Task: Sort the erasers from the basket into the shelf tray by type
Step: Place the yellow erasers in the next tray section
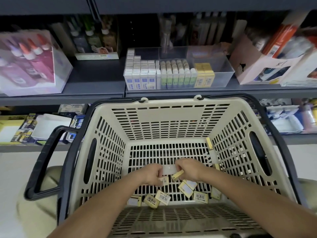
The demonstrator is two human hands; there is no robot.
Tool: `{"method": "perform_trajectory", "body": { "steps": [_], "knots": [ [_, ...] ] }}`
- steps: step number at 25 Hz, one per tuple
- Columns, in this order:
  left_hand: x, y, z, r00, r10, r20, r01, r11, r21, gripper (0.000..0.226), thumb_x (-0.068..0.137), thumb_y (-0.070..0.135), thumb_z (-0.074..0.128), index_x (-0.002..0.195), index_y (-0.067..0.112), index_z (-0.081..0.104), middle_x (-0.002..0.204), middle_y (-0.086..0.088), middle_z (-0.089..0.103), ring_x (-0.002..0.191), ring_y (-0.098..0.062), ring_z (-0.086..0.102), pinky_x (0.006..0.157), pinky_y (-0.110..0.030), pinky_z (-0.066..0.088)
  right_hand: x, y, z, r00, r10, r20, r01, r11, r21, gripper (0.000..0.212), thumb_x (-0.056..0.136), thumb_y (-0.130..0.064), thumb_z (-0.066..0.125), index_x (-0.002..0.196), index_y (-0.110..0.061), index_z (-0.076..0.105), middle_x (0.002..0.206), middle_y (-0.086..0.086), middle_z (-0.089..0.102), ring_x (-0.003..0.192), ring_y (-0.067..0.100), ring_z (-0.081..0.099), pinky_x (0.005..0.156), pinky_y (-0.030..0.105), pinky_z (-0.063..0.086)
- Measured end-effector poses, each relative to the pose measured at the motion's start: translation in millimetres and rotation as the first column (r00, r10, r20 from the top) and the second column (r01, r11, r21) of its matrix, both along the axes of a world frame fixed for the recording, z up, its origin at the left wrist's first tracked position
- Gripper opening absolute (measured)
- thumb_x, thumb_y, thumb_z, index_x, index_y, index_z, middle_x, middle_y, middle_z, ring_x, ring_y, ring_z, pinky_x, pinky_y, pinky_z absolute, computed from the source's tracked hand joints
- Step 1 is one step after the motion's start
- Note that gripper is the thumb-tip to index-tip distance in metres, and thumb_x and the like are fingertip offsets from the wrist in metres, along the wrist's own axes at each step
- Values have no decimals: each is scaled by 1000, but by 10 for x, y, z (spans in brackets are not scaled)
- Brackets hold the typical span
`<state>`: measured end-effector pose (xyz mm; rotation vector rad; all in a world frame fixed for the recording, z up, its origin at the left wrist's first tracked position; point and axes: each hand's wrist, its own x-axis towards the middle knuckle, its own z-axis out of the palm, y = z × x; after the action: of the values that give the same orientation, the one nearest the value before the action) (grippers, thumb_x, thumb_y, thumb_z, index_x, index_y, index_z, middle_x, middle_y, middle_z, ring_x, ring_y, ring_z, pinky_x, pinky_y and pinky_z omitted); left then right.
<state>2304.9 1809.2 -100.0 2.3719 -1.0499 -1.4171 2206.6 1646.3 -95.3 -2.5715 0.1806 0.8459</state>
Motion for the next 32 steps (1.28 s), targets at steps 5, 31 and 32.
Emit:
{"method": "perform_trajectory", "body": {
  "steps": [5, 31, 32],
  "knots": [
    [165, -38, 155, 632, 600, -490, -607, 777, 168, 43, 90, 5, 57, 129, 4, 39, 115, -14, 58, 91, -18, 64, 75, -27, 57, 100, -43, 119, 978, -143, 152, 114, 977, 182, 30, 80, -22, 67, 70, -31, 40, 76, -10, 46, 64, 5, 41, 55, 19, 35],
    [345, 92, 231, 536, 606, -587, -656, 737, 162, 24, 83, 4, 67, 104, 9, 57, 96, -11, 70, 83, -18, 68, 62, -23, 56, -145, 506, -31, 986, 165, -32, -159, 977, 143, 31, 82, -20, 66, 106, -17, 47, 103, 5, 55, 90, 23, 54, 71, 32, 43],
    [345, 93, 216, 525, 615, -588, -669, 725, 161, 24, 83, 3, 66, 105, 9, 57, 98, -11, 70, 85, -19, 69, 66, -25, 57, -133, 458, 19, 996, 56, -69, -38, 971, 234, 24, 82, -18, 67, 99, -18, 50, 95, 2, 56, 86, 20, 54, 72, 33, 46]
  ]
}}
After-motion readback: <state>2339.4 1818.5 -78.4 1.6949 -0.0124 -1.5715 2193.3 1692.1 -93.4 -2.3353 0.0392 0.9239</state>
